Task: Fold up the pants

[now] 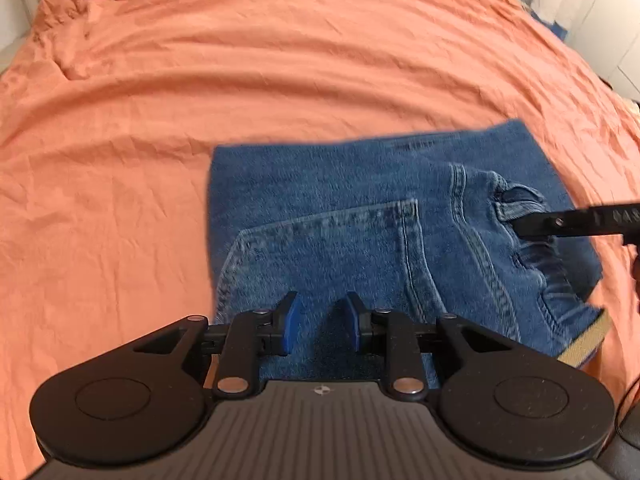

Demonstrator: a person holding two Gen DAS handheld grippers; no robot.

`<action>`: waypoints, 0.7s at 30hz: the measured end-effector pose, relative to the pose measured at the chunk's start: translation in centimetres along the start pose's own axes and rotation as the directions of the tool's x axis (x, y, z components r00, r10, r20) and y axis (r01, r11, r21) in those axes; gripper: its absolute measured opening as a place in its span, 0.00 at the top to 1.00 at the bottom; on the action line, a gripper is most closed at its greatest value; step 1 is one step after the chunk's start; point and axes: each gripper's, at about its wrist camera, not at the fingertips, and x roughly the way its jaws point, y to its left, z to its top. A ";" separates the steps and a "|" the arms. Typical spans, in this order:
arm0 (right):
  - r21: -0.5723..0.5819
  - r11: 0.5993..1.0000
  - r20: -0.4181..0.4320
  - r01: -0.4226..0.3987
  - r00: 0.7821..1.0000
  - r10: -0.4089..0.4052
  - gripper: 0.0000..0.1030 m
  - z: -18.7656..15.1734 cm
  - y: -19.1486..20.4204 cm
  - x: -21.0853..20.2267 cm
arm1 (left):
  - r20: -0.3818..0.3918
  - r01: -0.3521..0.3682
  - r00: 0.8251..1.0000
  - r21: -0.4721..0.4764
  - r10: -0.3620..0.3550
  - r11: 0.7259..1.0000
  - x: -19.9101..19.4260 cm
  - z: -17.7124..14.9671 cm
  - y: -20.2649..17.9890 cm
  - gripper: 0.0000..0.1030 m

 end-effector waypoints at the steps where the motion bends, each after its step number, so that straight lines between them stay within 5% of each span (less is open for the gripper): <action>1: -0.057 0.998 0.012 0.017 1.000 -0.016 0.88 0.3 1.4 -0.6 | 0.023 -0.008 1.000 -0.010 0.008 1.000 -0.6 0.1 0.1 0.70; 7: -0.271 0.962 0.071 0.020 0.997 -0.001 0.90 3.0 9.5 -5.7 | 0.176 -0.021 0.983 -0.131 0.044 0.991 -4.5 0.7 0.8 0.70; 12: -0.361 0.927 0.124 0.106 0.990 -0.065 0.90 5.9 13.8 -8.5 | 0.220 -0.010 0.975 -0.140 0.041 0.990 -6.3 2.0 0.4 0.70; 16: -0.288 0.938 0.121 0.194 0.979 -0.165 0.90 7.4 10.8 -8.8 | 0.213 0.000 0.977 -0.104 0.022 0.995 -5.1 2.6 -0.9 0.70; 21: -0.160 0.945 0.095 0.284 0.958 -0.271 0.90 7.8 2.4 -7.9 | 0.174 -0.008 0.985 -0.048 0.016 0.999 -1.7 3.1 -2.1 0.72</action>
